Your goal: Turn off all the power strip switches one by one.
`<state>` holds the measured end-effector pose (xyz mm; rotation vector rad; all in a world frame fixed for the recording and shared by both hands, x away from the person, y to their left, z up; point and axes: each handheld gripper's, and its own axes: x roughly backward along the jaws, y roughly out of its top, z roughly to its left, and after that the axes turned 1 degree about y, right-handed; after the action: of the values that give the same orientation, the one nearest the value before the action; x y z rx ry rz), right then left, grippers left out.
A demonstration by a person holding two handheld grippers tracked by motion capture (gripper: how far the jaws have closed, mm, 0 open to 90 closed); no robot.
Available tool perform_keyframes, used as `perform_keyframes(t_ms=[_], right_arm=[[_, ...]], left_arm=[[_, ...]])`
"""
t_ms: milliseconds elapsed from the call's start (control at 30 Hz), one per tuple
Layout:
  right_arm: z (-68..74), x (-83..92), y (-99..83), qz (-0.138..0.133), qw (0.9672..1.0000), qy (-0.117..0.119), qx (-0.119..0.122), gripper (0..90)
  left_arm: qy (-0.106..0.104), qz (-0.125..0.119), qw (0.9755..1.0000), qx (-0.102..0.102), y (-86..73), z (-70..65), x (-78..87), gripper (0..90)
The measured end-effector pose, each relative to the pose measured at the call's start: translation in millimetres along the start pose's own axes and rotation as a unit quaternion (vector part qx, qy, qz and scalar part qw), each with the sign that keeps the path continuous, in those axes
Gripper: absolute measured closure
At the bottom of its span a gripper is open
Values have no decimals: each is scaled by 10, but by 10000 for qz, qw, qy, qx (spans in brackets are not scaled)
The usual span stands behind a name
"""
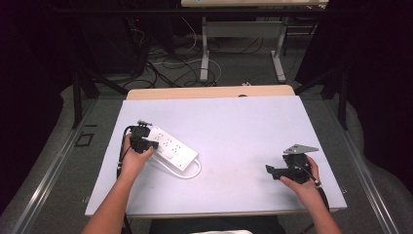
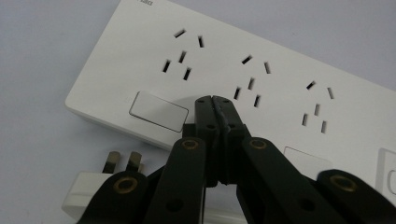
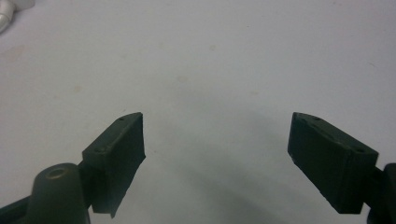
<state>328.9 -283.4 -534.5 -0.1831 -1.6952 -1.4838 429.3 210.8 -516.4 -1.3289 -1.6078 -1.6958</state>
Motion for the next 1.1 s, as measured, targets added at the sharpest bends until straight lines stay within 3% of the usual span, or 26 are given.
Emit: perform_keyframes(t_ms=[267,600,767,800,1100], right_arm=[[0,1,1,-1,10000,0,0,186],[-4,3,1,-16,10000,-14,7,186],[-3,8,3,-15,10000,-14,-17,186],[-3,7,3,-18,10000,-11,-3,186],[-7,9,2,-5,10000,-19,-14,186]], left_arm=[[-31,-49,10000,5,19,-17,-13,900],[42,-289,9996,39,143,41,161,900],[60,-204,9998,11,182,89,212,900],[91,-321,9994,87,180,90,200,900],[35,-185,9996,190,213,197,184,892]])
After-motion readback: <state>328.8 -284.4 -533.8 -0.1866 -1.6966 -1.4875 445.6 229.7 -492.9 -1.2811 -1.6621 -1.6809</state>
